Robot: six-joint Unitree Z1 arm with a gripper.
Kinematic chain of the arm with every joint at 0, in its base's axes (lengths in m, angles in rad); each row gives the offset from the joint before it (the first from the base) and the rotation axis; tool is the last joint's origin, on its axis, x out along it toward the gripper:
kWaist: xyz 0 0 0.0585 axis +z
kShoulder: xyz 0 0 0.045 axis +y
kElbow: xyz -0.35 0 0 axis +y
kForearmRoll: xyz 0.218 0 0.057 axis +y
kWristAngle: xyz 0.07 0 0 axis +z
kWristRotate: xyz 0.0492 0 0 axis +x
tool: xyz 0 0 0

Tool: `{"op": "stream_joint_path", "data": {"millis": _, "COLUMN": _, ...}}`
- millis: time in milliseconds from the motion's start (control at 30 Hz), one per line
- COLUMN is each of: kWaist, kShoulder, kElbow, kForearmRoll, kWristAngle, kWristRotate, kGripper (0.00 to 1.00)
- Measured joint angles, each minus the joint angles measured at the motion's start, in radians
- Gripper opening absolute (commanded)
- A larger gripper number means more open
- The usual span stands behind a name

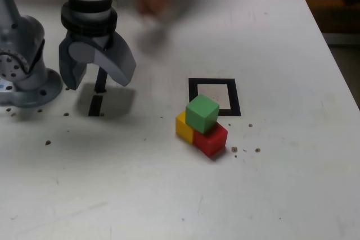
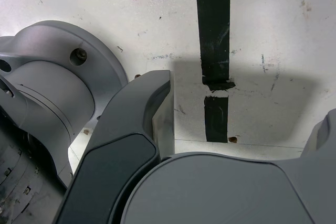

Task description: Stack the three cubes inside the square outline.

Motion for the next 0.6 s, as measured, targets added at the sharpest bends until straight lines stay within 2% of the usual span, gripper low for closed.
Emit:
{"op": "stream_joint_path", "data": {"millis": 200, "kWaist": 0.000, "kShoulder": 0.000, "kElbow": -0.002, "kForearmRoll": 0.001, "kWristAngle": 0.000, "kWristRotate": 0.000, "kGripper": 0.98}}
{"op": "stream_joint_path", "data": {"millis": 300, "kWaist": 0.000, "kShoulder": -0.016, "kElbow": -0.053, "kForearmRoll": 0.036, "kWristAngle": 0.008, "kWristRotate": 0.000, "kGripper": 0.98}}
{"op": "stream_joint_path", "data": {"millis": 367, "kWaist": -0.004, "kShoulder": -0.035, "kElbow": -0.119, "kForearmRoll": 0.091, "kWristAngle": 0.028, "kWristRotate": 0.000, "kGripper": 0.98}}
{"op": "stream_joint_path", "data": {"millis": 467, "kWaist": -0.040, "kShoulder": -0.044, "kElbow": -0.219, "kForearmRoll": 0.195, "kWristAngle": 0.083, "kWristRotate": -0.001, "kGripper": 0.98}}
{"op": "stream_joint_path", "data": {"millis": 600, "kWaist": -0.143, "kShoulder": 0.010, "kElbow": -0.354, "kForearmRoll": 0.337, "kWristAngle": 0.145, "kWristRotate": -0.007, "kGripper": 0.98}}
